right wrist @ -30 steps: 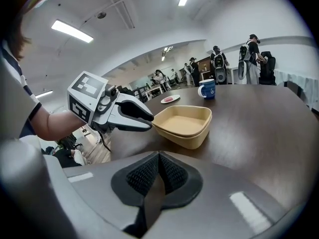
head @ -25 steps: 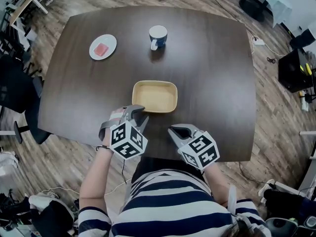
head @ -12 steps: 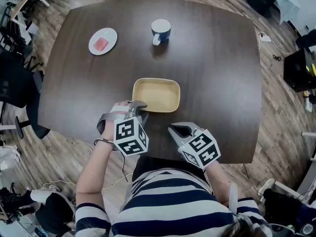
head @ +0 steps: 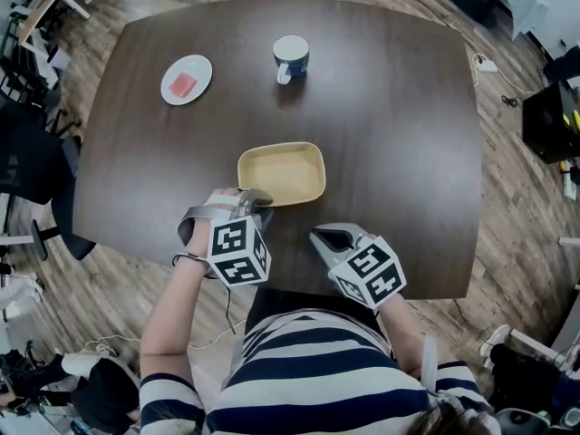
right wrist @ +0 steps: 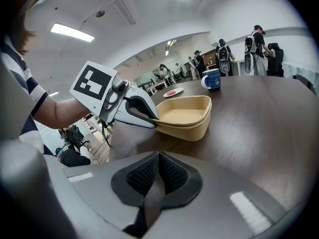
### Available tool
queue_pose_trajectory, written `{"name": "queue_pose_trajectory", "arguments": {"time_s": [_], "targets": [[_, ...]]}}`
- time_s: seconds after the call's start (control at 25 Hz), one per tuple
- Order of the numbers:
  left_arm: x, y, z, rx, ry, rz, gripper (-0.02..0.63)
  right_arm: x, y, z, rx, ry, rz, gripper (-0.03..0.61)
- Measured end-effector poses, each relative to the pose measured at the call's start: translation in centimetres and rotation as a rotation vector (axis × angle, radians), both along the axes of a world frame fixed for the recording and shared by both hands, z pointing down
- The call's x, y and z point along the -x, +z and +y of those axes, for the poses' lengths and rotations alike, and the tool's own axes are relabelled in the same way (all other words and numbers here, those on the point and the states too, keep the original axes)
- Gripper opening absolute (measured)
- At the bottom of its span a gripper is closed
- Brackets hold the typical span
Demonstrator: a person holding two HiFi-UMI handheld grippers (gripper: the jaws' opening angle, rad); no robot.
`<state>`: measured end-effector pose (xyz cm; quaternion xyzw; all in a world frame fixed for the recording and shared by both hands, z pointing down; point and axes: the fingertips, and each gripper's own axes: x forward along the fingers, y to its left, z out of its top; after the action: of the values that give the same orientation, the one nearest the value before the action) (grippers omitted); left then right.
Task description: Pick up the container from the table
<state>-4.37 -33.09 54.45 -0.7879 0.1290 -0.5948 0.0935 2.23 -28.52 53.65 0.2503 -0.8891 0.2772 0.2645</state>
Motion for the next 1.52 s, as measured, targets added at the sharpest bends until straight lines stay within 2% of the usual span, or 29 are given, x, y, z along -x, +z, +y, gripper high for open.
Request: {"name": "queue_pose_trajectory", "arguments": {"time_s": [0.28,0.84,1.2,1.52], "targets": [[0.4,-0.9,0.7,-0.016,-0.021,0.032,0.000,0.4,-0.2,0.5,-0.004,0.011,-0.007,-0.002],[5.4,-3.6,4.2,-0.087,-0.053,0.066,0.000,2.6,-1.8,2.4,-0.043,0.107,0.029,-0.002],[9.1,-4.6,7.7,-0.098,-0.111,0.063,0.000,3.4,-3.2,4.7,-0.077,0.146,0.056,-0.002],[10.7,-5.0,10.9,-0.084,-0.156,0.078,0.000,3.7,-4.5,6.7,-0.104,0.161,0.061,-0.002]]}}
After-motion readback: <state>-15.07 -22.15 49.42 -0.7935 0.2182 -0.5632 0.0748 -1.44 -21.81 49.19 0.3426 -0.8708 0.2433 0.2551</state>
